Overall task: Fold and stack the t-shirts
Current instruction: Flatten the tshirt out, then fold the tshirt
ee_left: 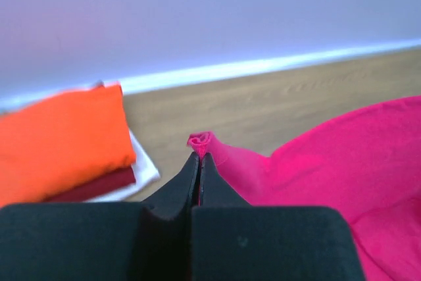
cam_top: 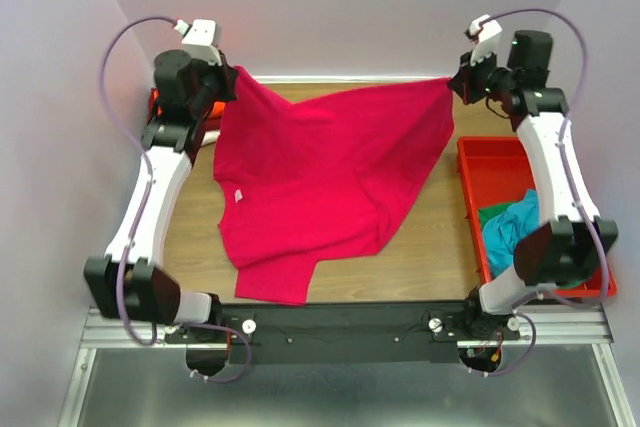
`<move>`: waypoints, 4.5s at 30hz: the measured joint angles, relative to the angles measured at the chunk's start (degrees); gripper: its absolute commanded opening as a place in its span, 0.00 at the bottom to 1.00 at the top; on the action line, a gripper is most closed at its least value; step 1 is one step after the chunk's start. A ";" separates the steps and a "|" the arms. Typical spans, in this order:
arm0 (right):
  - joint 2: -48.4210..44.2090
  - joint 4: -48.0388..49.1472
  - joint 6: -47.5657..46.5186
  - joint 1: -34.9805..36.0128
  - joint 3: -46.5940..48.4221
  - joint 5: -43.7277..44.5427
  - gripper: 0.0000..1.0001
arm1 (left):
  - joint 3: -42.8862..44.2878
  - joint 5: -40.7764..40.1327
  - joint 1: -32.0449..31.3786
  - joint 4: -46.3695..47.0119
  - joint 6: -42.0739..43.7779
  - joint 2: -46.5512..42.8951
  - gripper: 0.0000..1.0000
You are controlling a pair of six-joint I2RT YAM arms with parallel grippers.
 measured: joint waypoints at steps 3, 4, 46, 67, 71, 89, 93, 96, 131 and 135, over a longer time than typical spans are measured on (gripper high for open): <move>-7.91 -0.92 -0.44 0.00 1.20 -2.08 0.00 | -3.28 -0.02 -0.02 1.90 -0.22 -8.26 0.00; -9.70 -1.27 -0.50 -0.02 2.05 -2.49 0.00 | -4.02 -0.02 0.00 2.62 -0.33 -11.89 0.00; -24.06 7.08 15.08 -6.49 -7.69 -22.51 0.00 | -27.41 -11.74 -0.92 18.62 -6.47 -49.59 0.00; 28.13 18.14 12.44 5.35 2.10 1.29 0.00 | -14.69 -8.55 10.40 25.83 -13.81 15.26 0.00; 28.26 18.93 12.48 5.35 4.72 4.26 0.00 | -13.09 -7.39 10.84 25.73 -11.87 17.51 0.00; 28.26 20.24 13.44 5.11 5.38 5.88 0.00 | -13.18 -1.92 13.03 25.94 -9.77 13.40 0.00; 28.26 20.33 13.53 4.57 5.38 5.20 0.00 | -13.70 0.15 13.03 25.97 -10.01 12.11 0.00; 28.13 21.03 13.53 4.20 4.90 4.46 0.01 | -16.44 1.05 13.03 26.16 -10.32 9.99 0.00; 21.42 22.43 12.87 -0.85 -8.28 -0.15 0.00 | -44.19 4.98 13.03 23.32 -15.87 -20.39 0.00; 21.42 22.45 12.87 -0.96 -8.28 -0.13 0.01 | -44.35 5.90 13.03 22.36 -16.24 -22.27 0.00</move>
